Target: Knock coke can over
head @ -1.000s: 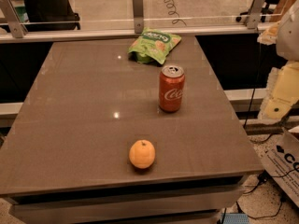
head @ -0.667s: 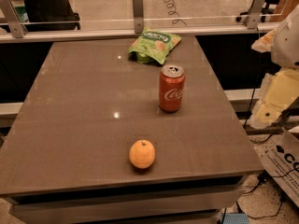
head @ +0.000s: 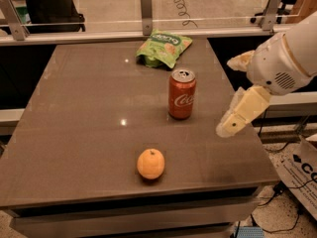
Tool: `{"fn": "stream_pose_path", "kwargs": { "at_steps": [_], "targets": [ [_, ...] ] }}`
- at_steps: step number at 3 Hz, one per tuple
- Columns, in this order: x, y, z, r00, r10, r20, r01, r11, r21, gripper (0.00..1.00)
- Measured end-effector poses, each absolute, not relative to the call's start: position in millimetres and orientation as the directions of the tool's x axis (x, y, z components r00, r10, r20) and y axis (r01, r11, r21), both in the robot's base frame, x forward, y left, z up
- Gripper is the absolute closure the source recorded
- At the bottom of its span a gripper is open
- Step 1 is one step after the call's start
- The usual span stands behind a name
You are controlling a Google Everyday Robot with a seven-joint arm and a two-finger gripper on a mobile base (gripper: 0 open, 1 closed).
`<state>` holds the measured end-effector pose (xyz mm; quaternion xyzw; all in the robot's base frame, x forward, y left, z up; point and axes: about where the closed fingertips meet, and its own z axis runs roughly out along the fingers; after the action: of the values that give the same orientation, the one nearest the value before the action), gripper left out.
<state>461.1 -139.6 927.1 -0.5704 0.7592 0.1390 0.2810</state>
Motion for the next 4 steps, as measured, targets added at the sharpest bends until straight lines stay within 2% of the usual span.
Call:
{"fn": "stream_pose_path", "kwargs": {
  "at_steps": [1, 4],
  "targets": [
    [474.0, -105.2, 914.8, -0.172, -0.696, -0.697, -0.950, 0.304, -0.068, 0.00],
    [470.5, -7.6, 914.1, -0.211, -0.465, -0.860, -0.957, 0.277, 0.085, 0.00]
  ]
}}
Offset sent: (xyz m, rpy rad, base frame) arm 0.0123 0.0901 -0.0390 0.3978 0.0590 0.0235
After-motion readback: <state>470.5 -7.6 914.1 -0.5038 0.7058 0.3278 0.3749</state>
